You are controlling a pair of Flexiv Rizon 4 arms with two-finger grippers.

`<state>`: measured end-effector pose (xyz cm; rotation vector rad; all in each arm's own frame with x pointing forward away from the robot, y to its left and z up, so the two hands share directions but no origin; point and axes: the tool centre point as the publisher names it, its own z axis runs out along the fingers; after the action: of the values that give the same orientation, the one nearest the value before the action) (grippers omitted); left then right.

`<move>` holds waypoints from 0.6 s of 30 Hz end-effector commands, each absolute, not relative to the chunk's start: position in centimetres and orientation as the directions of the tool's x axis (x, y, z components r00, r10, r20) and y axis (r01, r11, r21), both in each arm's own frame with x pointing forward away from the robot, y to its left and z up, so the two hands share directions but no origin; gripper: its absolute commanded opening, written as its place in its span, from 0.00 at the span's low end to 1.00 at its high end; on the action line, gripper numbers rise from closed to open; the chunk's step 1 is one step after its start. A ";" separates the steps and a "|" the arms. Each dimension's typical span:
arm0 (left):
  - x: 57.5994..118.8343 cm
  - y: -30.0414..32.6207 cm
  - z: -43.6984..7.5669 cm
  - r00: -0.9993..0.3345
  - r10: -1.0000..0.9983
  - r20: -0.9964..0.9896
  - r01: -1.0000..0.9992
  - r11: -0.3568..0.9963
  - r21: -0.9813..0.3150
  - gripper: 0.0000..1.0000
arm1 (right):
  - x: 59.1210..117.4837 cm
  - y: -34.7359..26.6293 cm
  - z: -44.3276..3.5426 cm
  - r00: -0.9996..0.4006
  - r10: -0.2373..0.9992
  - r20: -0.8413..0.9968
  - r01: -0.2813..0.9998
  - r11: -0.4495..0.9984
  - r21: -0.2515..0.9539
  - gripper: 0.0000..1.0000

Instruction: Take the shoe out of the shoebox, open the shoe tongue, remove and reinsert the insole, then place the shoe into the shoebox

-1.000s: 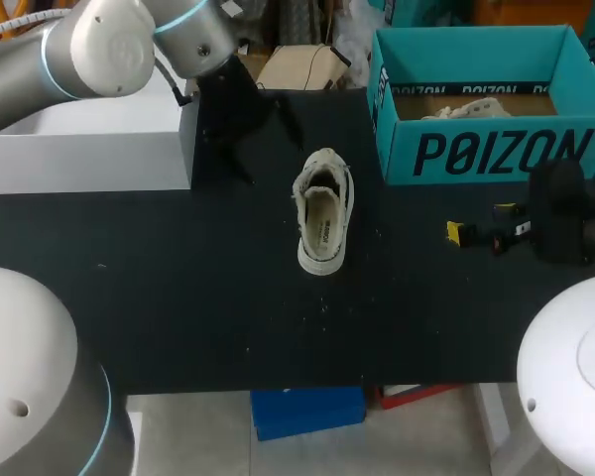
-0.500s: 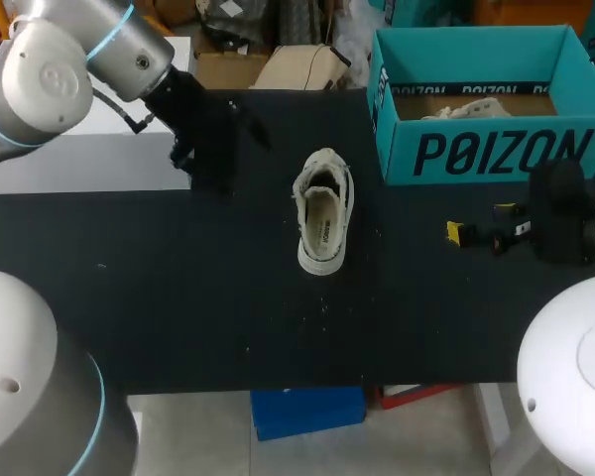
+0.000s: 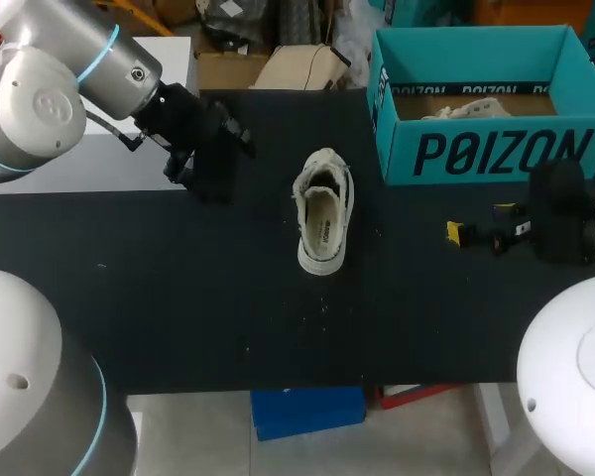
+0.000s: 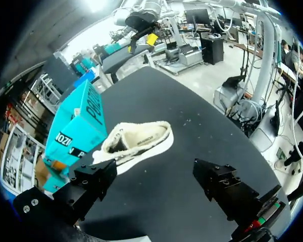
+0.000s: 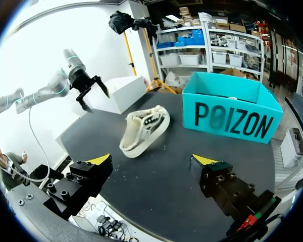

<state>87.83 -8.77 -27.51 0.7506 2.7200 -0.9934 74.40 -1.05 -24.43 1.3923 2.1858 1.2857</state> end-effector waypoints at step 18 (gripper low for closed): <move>86.4 -5.0 -28.2 -0.965 0.202 -0.168 0.263 0.742 -0.616 1.00 | 74.4 -1.1 -24.3 -0.514 0.824 0.237 0.611 0.157 0.776 1.00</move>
<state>86.50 -4.99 -28.12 0.3833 2.8506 -1.0330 74.40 -1.06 -24.42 1.3923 2.1859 1.2857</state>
